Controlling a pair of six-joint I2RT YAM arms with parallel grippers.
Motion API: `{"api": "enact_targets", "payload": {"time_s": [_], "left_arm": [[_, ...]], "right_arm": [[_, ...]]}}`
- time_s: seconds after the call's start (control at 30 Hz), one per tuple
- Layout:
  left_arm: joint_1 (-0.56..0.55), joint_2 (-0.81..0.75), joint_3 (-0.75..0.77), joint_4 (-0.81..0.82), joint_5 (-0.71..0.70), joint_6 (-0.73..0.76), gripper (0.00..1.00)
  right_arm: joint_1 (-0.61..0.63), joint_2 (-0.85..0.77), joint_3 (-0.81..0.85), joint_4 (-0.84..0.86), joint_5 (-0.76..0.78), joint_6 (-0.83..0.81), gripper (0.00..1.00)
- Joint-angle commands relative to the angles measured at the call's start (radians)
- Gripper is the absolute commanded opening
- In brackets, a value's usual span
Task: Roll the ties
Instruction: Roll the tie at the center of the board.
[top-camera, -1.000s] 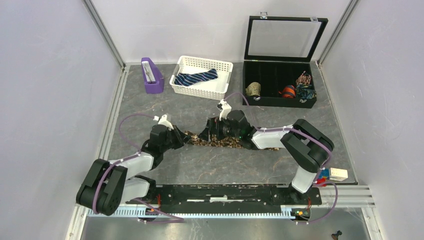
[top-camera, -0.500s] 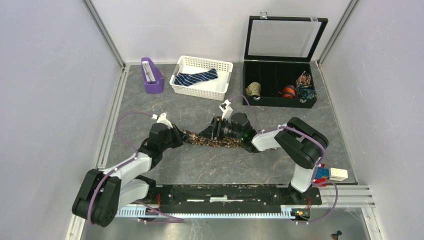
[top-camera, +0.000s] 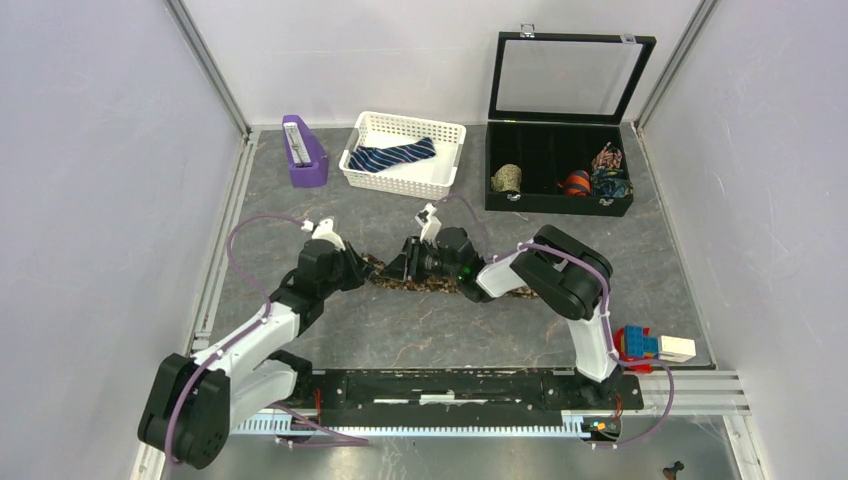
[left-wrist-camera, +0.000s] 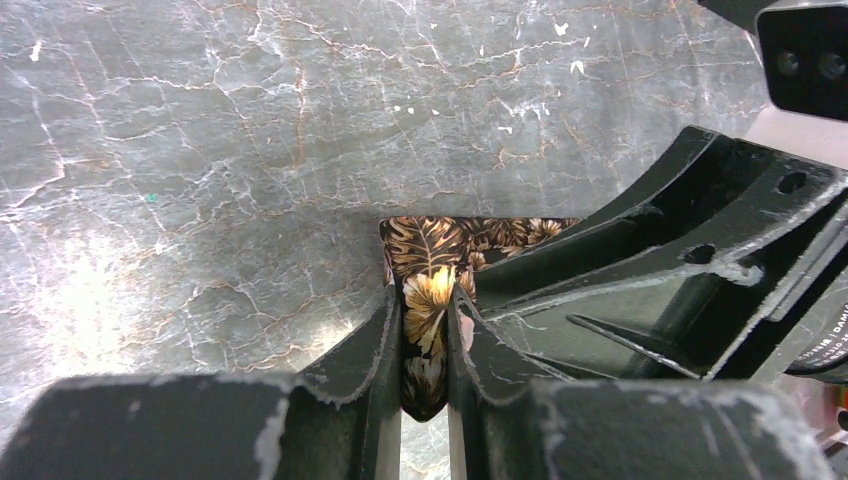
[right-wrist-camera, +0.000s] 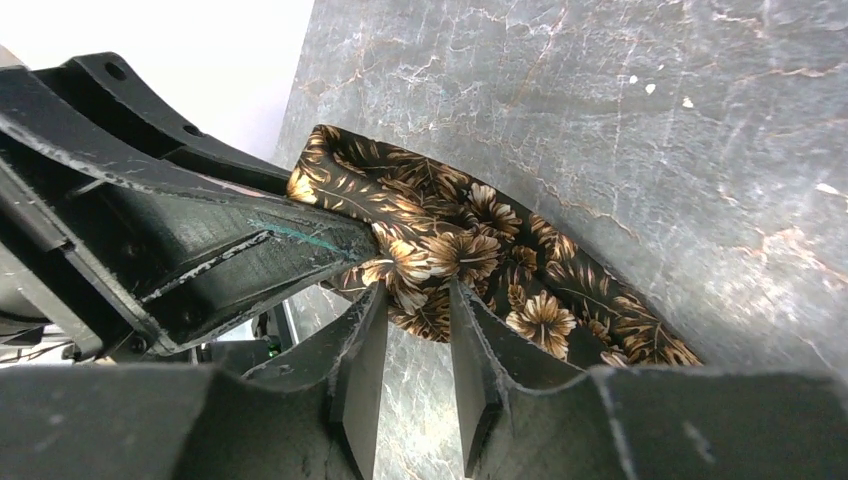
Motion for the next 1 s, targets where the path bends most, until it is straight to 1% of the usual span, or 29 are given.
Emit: {"api": "enact_targets", "payload": {"time_s": [0.0, 0.17, 0.23, 0.4, 0.47, 0.63, 0.77, 0.97], "left_arm": [[-0.017, -0.019, 0.054, -0.054, -0.054, 0.072, 0.05], [-0.044, -0.023, 0.084, -0.099, -0.121, 0.098, 0.05], [-0.069, -0.018, 0.101, -0.142, -0.176, 0.111, 0.05], [-0.197, 0.048, 0.174, -0.255, -0.405, 0.138, 0.04], [-0.230, 0.087, 0.203, -0.287, -0.479, 0.139, 0.04], [-0.302, 0.151, 0.247, -0.328, -0.592, 0.134, 0.04], [-0.340, 0.187, 0.271, -0.338, -0.643, 0.135, 0.04], [-0.401, 0.241, 0.317, -0.364, -0.709, 0.135, 0.04]], "right_arm": [[0.020, 0.040, 0.072, 0.052, 0.002, 0.016, 0.34], [0.028, 0.083, 0.108, 0.056, 0.000, 0.028, 0.32], [0.028, 0.092, 0.111, 0.068, -0.009, 0.032, 0.32], [0.024, 0.064, 0.069, 0.071, -0.008, 0.014, 0.35], [0.015, 0.046, 0.049, 0.070, -0.016, 0.005, 0.36], [-0.032, -0.051, -0.050, 0.047, -0.024, -0.030, 0.37], [-0.100, -0.147, -0.146, 0.056, -0.055, -0.030, 0.38], [-0.189, -0.294, -0.240, -0.003, -0.067, -0.085, 0.39]]}}
